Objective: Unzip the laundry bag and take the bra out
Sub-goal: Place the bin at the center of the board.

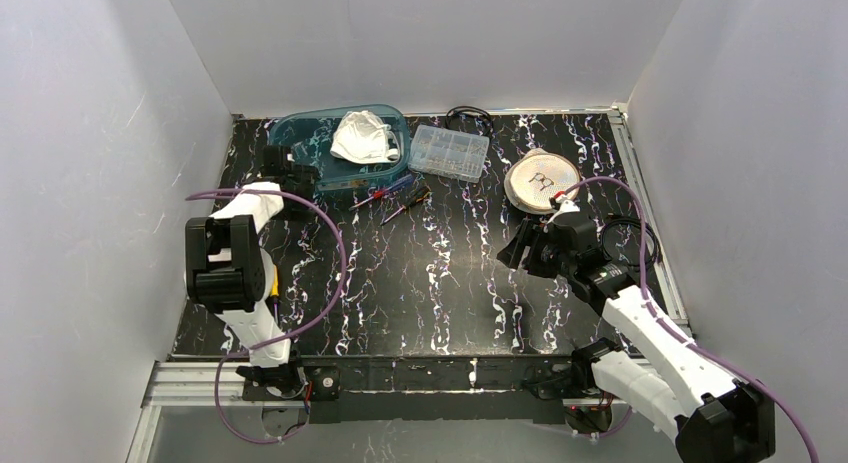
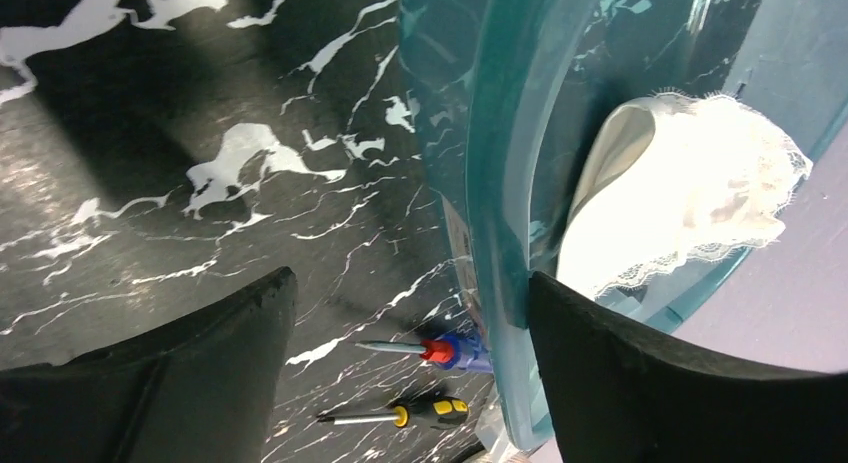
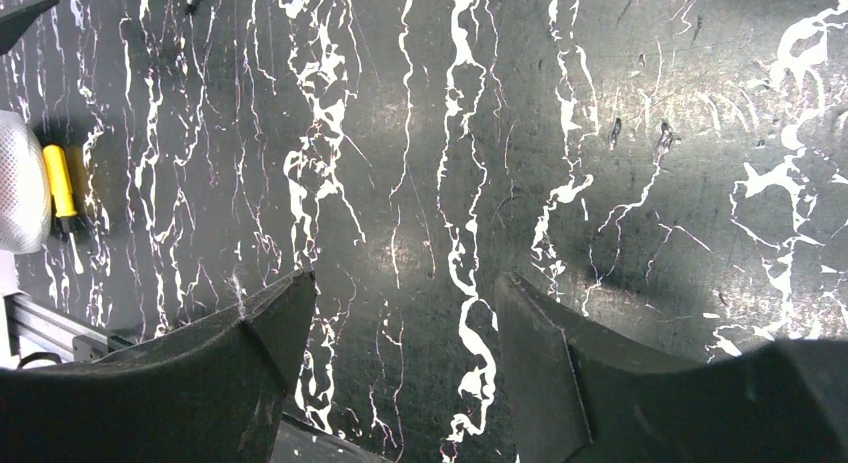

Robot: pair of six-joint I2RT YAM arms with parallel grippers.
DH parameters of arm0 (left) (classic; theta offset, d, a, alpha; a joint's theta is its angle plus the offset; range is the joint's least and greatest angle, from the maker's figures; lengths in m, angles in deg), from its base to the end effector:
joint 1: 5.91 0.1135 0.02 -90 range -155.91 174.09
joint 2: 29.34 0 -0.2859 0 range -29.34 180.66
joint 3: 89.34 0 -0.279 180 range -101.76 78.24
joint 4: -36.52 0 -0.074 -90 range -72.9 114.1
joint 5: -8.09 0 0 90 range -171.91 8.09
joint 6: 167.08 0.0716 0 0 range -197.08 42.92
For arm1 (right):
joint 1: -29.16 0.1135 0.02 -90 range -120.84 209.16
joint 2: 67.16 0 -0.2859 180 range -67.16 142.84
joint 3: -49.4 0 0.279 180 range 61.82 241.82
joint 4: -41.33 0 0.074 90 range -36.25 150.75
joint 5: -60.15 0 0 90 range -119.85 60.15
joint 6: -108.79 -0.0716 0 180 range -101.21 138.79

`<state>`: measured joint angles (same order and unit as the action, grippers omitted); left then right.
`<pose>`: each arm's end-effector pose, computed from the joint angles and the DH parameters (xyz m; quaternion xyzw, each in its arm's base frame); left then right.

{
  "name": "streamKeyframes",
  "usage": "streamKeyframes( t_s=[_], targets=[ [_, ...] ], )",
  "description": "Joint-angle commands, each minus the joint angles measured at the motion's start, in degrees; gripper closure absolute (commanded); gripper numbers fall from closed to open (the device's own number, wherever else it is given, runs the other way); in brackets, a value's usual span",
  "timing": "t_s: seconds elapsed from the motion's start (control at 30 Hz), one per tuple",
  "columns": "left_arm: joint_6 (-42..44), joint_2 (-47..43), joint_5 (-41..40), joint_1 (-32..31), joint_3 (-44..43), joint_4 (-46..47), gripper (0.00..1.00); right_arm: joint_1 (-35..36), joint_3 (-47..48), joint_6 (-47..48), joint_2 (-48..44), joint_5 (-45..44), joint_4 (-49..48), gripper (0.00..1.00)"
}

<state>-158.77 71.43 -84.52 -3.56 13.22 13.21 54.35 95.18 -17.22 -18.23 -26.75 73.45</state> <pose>0.4290 0.0209 0.1781 -0.6281 0.6845 -0.2195 0.2978 0.2061 0.1012 0.2297 0.0713 0.8850 0.2546 0.3833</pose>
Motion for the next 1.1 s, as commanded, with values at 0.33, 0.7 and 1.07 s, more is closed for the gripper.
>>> streamKeyframes(
  t_s=[0.33, 0.7, 1.07],
  targets=[
    [32.4, -19.3, 0.9, -3.4, -13.5, -25.8, 0.02, 0.1, 13.4, 3.5, 3.9, -9.2, 7.7, 0.01],
    [57.7, -37.5, -2.5, -29.6, -0.2, -25.2, 0.02, -5.7, 17.8, -0.2, 9.7, -19.2, 2.9, 0.01],
    [57.7, -52.6, 10.8, -29.5, 15.0, -15.3, 0.01, -21.4, 12.4, -11.0, 20.7, -11.4, -15.4, 0.12]
  ],
)
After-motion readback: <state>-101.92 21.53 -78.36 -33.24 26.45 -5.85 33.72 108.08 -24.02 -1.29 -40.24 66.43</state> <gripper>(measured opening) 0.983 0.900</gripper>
